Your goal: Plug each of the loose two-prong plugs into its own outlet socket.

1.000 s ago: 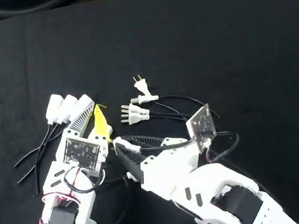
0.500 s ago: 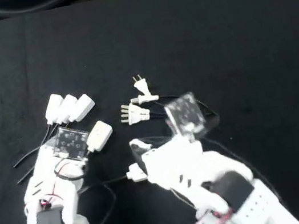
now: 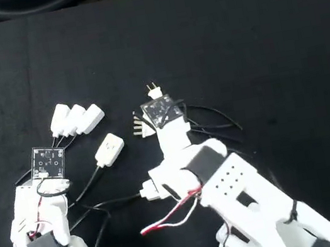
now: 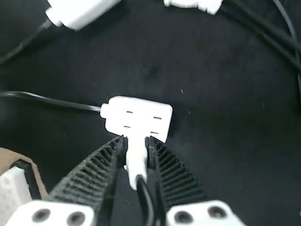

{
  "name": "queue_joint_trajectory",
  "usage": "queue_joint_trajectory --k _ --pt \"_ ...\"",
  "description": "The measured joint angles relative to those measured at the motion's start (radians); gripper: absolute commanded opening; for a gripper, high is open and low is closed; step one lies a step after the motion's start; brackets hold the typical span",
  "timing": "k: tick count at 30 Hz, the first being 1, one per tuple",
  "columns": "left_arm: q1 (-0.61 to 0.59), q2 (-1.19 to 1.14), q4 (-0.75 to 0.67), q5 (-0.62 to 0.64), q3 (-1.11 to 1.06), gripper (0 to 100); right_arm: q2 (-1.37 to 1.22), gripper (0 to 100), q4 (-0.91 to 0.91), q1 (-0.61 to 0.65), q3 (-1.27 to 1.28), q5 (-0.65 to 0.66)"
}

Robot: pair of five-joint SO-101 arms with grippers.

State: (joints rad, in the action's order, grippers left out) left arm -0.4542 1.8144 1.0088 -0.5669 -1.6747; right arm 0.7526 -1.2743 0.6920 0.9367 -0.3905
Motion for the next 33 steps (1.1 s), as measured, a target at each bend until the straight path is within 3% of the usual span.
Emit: queue_joint_trajectory --k 10,33 --pt "0.0 0.0 0.002 0.0 -0.003 3 -0.086 1.2 0.025 -0.084 0.0 -0.014" --pt "0.0 0.0 0.002 0.0 -0.003 3 -0.126 1.2 0.101 -0.074 0.052 -0.02"
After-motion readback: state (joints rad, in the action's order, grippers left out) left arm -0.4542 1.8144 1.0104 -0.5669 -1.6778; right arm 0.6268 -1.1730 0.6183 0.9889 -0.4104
